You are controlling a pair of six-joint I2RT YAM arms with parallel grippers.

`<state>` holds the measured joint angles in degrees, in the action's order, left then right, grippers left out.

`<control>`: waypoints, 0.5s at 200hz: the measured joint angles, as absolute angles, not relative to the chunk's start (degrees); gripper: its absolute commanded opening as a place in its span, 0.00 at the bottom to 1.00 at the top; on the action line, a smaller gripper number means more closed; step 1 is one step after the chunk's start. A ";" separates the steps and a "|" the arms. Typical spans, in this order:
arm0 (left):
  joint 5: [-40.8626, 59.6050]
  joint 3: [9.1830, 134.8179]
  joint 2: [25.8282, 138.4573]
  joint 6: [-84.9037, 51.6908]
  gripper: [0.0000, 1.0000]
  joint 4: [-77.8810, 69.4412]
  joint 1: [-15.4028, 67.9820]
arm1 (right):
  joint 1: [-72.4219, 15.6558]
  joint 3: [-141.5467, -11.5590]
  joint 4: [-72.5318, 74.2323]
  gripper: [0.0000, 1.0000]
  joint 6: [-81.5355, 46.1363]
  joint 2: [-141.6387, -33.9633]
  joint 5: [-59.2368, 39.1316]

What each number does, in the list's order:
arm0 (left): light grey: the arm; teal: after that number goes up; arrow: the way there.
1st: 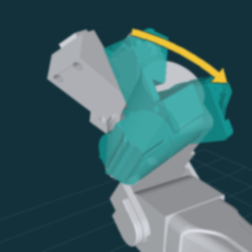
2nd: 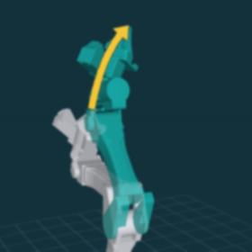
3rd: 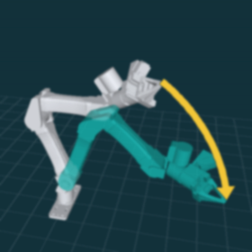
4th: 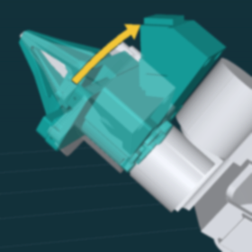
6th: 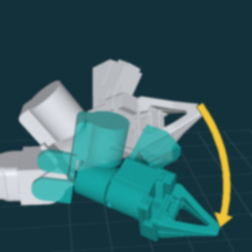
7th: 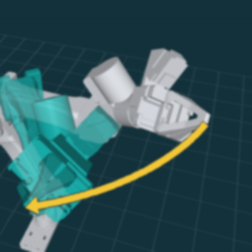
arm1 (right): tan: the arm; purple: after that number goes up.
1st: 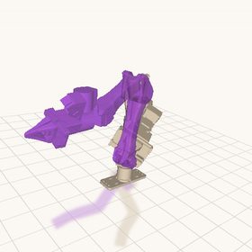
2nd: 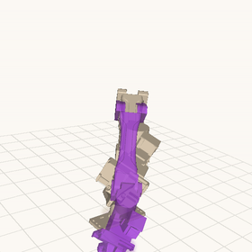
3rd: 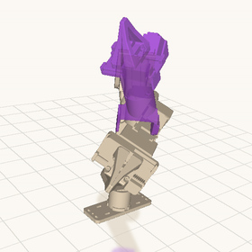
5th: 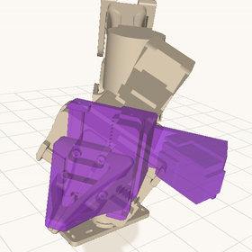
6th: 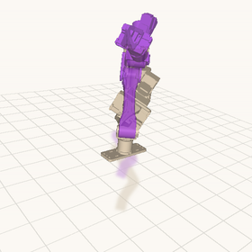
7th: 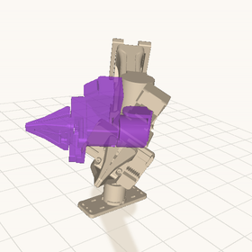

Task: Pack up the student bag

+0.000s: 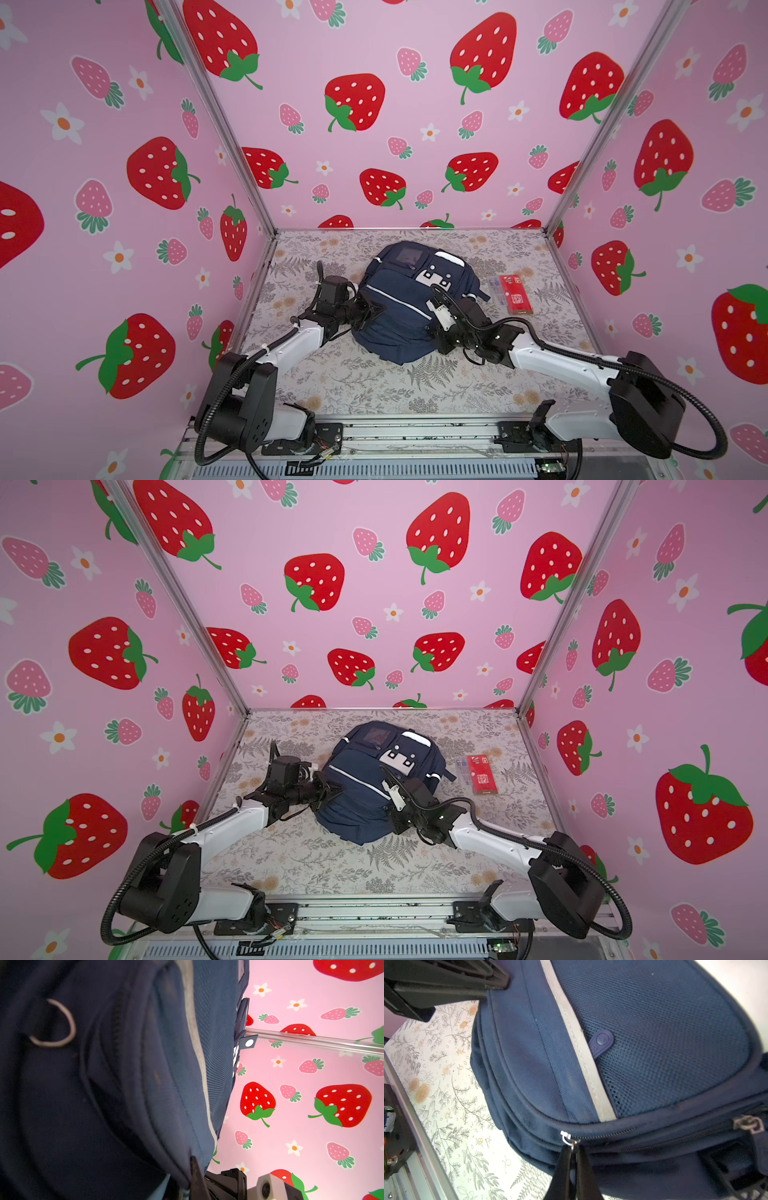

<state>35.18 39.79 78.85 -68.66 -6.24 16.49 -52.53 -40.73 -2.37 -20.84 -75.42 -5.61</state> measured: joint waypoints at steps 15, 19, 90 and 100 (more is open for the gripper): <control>35.16 39.66 78.85 -69.04 0.00 -6.39 16.43 | -53.32 -40.95 -2.55 0.00 -22.31 -75.24 -5.80; 35.16 39.53 78.85 -69.14 0.00 -6.55 16.43 | -53.58 -41.08 -2.68 0.00 -22.68 -75.26 -5.76; 32.34 37.04 77.47 -71.40 0.00 -9.93 17.26 | -58.30 -52.49 -5.85 0.00 -29.67 -83.18 -6.46; 31.75 36.67 77.47 -71.90 0.00 -10.68 17.58 | -58.65 -54.26 -6.17 0.00 -30.81 -85.10 -6.59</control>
<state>31.75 36.67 77.47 -71.90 -10.68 17.58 -58.65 -54.26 -6.17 -30.81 -85.10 -6.59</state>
